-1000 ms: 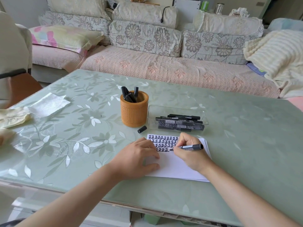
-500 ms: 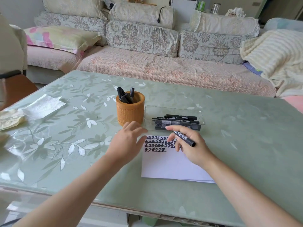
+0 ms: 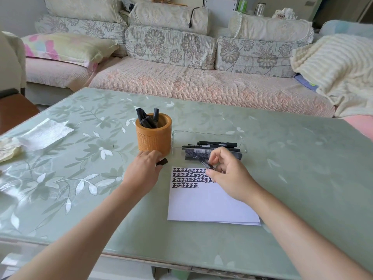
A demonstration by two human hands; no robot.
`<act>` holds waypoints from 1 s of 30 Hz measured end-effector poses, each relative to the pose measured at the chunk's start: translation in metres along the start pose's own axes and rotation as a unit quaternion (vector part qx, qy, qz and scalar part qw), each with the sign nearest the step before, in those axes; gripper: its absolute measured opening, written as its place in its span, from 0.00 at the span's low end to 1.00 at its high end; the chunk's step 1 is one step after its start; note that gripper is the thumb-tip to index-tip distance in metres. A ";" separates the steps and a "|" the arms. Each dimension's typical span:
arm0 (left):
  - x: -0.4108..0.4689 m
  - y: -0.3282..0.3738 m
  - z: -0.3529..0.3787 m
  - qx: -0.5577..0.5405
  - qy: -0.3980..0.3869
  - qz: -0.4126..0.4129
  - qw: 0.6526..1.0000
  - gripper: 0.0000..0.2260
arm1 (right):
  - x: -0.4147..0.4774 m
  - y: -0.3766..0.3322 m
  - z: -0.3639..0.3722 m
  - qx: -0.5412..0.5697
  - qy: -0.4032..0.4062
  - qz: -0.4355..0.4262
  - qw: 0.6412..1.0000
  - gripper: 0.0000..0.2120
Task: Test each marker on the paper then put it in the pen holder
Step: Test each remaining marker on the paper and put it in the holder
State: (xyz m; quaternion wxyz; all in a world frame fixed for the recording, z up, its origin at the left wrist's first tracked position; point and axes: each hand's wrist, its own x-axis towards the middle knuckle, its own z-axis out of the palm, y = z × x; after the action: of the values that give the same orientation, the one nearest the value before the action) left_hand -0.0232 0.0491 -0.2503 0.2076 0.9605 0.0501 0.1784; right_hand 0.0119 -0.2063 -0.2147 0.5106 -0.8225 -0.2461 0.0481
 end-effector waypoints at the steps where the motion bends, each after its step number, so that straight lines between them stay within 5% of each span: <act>1: 0.000 -0.001 0.000 0.008 -0.011 -0.009 1.000 0.10 | 0.000 0.000 0.000 -0.010 0.015 0.003 1.000 0.15; 6: -0.005 0.005 -0.008 -0.004 -0.008 -0.013 1.000 0.08 | 0.000 -0.001 -0.001 -0.106 0.057 0.013 0.993 0.10; 12: -0.015 0.026 -0.017 -0.075 0.020 0.093 0.993 0.07 | 0.001 -0.005 0.000 -0.214 0.068 -0.037 0.974 0.09; 30: -0.016 0.042 -0.021 -0.090 -0.028 0.188 0.978 0.06 | 0.000 -0.012 0.009 -0.217 0.026 -0.036 0.975 0.09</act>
State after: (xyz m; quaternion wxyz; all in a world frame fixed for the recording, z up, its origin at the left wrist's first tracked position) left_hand -0.0454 0.0165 -0.2199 0.2577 0.9346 -0.1538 0.1907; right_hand 0.0043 -0.1948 -0.2088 0.3279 -0.9051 -0.2668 -0.0466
